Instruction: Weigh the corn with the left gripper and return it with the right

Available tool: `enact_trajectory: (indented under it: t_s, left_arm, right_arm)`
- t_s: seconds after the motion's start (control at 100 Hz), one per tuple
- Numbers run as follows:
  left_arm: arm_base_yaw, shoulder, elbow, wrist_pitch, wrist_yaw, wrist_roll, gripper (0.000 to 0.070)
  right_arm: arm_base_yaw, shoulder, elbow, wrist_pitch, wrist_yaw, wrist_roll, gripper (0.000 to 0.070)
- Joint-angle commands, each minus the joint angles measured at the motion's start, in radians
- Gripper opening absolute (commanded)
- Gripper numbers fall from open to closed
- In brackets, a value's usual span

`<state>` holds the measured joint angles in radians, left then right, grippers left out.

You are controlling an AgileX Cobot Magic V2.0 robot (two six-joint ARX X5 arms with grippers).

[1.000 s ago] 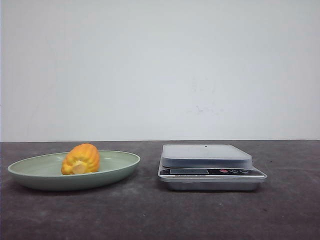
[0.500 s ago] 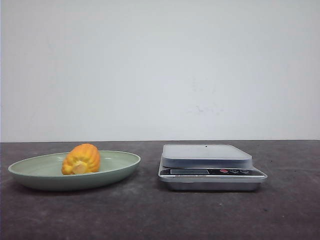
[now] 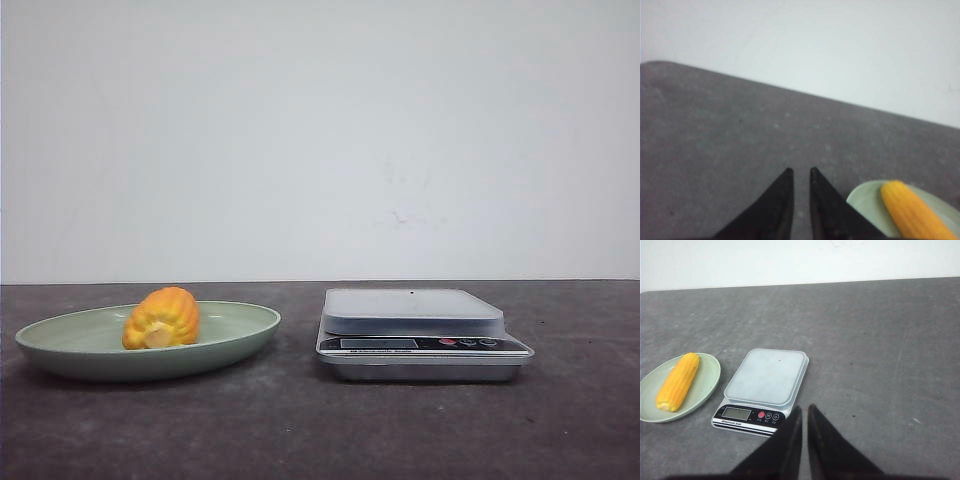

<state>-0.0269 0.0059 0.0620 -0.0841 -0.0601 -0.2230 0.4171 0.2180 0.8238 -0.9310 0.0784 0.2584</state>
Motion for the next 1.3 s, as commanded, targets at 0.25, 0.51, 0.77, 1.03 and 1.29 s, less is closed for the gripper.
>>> enact_trajectory:
  t_s: [0.25,0.51,0.77,1.03,1.29]
  left_arm:
    - [0.002,-0.003,-0.049,-0.012,0.002,0.055,0.0018]
    - [0.001,-0.003,-0.048,-0.103,0.002,0.056,0.0018]
    - [0.001,-0.003,-0.048,-0.103,0.002,0.056,0.0018]
    - [0.001,-0.003,-0.048,-0.103,0.002,0.056,0.0018]
    - [0.001,-0.003,-0.048,-0.103,0.002,0.056,0.0018]
  right_arm:
    - [0.003,-0.002,0.011,0.012,0.000,0.003,0.0013]
    - [0.003,-0.002,0.011,0.012,0.000,0.003,0.0013]
    - [0.003,-0.002,0.011,0.011,0.000,0.003,0.0013]
    - [0.003,-0.002,0.011,0.011,0.000,0.003,0.0013]
    - [0.003,-0.002,0.011,0.011,0.000,-0.003,0.0013]
